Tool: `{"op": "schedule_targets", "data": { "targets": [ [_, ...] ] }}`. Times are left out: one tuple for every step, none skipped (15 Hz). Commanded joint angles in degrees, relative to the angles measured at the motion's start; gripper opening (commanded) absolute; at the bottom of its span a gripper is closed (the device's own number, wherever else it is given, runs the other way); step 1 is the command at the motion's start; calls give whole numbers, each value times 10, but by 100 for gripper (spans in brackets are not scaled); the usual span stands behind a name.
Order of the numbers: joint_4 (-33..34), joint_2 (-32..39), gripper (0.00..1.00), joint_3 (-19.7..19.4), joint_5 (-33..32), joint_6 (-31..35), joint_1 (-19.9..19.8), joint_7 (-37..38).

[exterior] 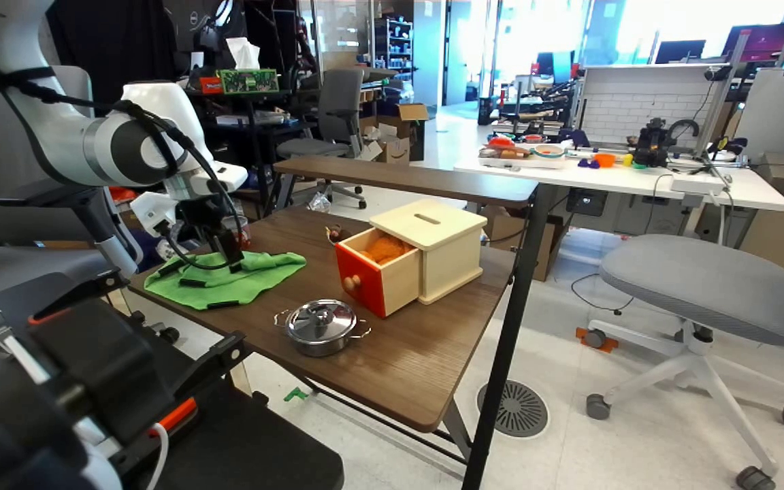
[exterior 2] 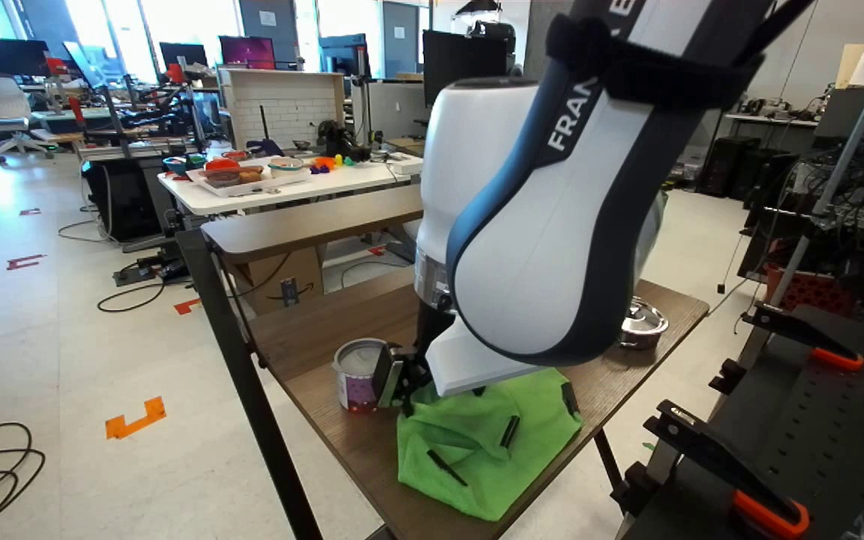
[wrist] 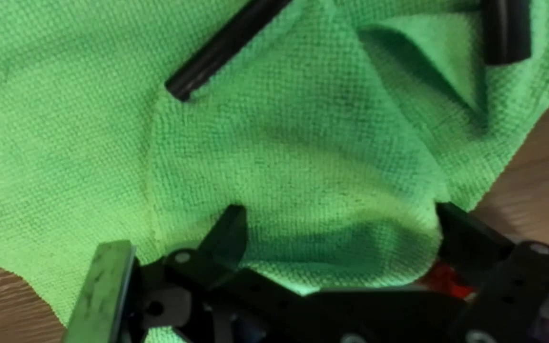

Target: Slide the green cloth forward

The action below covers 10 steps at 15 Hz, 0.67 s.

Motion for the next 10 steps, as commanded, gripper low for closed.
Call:
{"op": "schedule_targets", "data": {
  "targets": [
    [-6,8,100,-19,1,-26,-10,-20],
    [-7,10,100,-26,-2,-36,-12,-23],
    [-7,11,100,-29,-3,-45,-19,-27],
    [-7,12,100,-31,-5,-52,-25,-32],
    [-7,12,100,-34,-8,-59,-31,-38],
    [-6,12,100,-37,-10,-64,-37,-44],
    [-4,11,100,-38,-11,-70,-46,-50],
    [-1,11,100,-36,-11,-74,-55,-56],
    [4,13,100,-39,-12,-78,-59,-58],
    [9,17,100,-40,-13,-79,-63,-58]
  ]
}}
